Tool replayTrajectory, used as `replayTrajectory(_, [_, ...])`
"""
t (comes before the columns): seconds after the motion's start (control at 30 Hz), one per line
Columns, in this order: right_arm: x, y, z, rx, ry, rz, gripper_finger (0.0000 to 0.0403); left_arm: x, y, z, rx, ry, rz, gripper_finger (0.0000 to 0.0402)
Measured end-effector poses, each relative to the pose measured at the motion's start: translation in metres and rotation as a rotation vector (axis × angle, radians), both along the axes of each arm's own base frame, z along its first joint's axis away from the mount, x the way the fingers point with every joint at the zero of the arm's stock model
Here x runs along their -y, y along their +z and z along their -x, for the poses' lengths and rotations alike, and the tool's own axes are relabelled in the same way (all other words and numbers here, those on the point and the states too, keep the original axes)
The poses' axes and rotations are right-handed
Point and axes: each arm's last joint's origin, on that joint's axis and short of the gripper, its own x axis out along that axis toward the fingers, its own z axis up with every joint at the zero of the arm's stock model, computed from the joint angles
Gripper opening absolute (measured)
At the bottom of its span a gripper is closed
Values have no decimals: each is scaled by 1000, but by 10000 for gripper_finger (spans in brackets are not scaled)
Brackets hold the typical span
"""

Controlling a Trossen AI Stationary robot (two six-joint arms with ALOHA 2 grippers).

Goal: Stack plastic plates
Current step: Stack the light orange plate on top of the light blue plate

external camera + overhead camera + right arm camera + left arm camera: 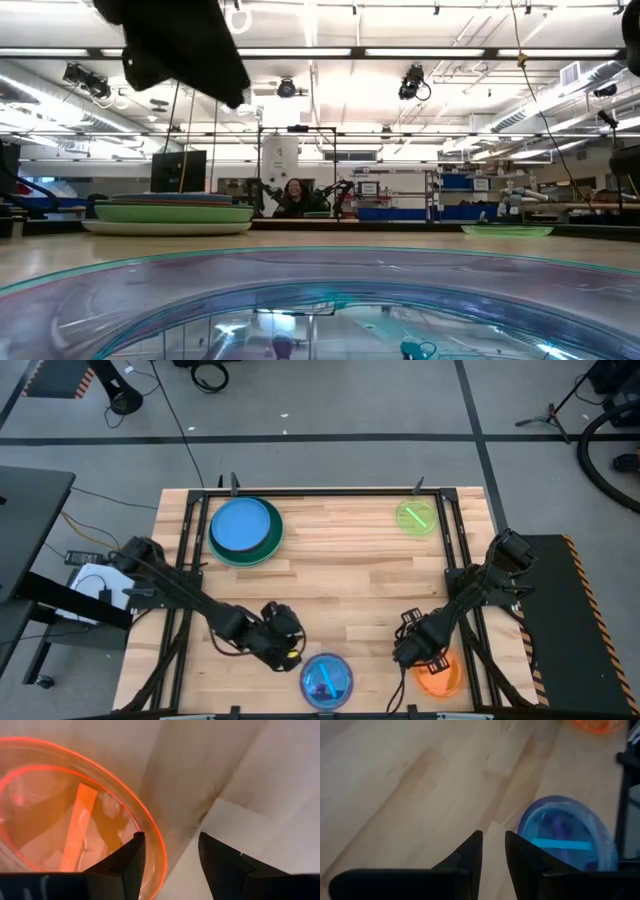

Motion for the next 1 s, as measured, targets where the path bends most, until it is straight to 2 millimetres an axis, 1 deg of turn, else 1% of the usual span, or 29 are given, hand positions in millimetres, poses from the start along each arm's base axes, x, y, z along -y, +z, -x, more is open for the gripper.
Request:
replayTrajectory(0.07, [-1,0,0,-13,-3,-30,180,-4,-4,6,31,-4,15,89])
replayTrajectory(0.1, [-2,0,-1,-19,-9,-49,174,-5,-10,9,54,-4,30,89])
replayTrajectory(0.17, [-5,0,-1,-31,-30,-92,160,-10,-33,17,101,7,81,89])
replayTrajectory(0.23, [-8,0,0,-43,-50,-113,142,-14,-59,26,171,10,142,89])
replayTrajectory(0.3, [-11,1,2,-43,-48,-116,121,-17,-79,35,261,-7,171,89])
replayTrajectory(0.33, [-12,1,3,-40,-50,-108,110,-18,-83,40,304,-19,160,89])
replayTrajectory(0.4, [-12,0,3,-25,-57,-91,84,-18,-85,46,385,-39,117,89])
replayTrajectory(0.47, [-11,0,1,-18,-85,-86,56,-19,-85,50,411,-55,38,89])
replayTrajectory(0.57, [-9,0,-2,-14,-131,-86,13,-20,-72,52,447,-103,-44,89])
replayTrajectory(0.67, [-8,1,-4,-28,-170,-95,10,-26,-54,58,465,-143,-105,89])
replayTrajectory(0.77, [-4,5,-7,-59,-225,-75,6,-38,-27,70,468,-169,-143,89])
replayTrajectory(0.87, [-1,22,-19,-45,-254,-32,5,-50,-3,91,451,-186,-163,89])
replayTrajectory(1.0, [7,60,-43,6,-304,35,4,-58,16,120,432,-221,-130,89])
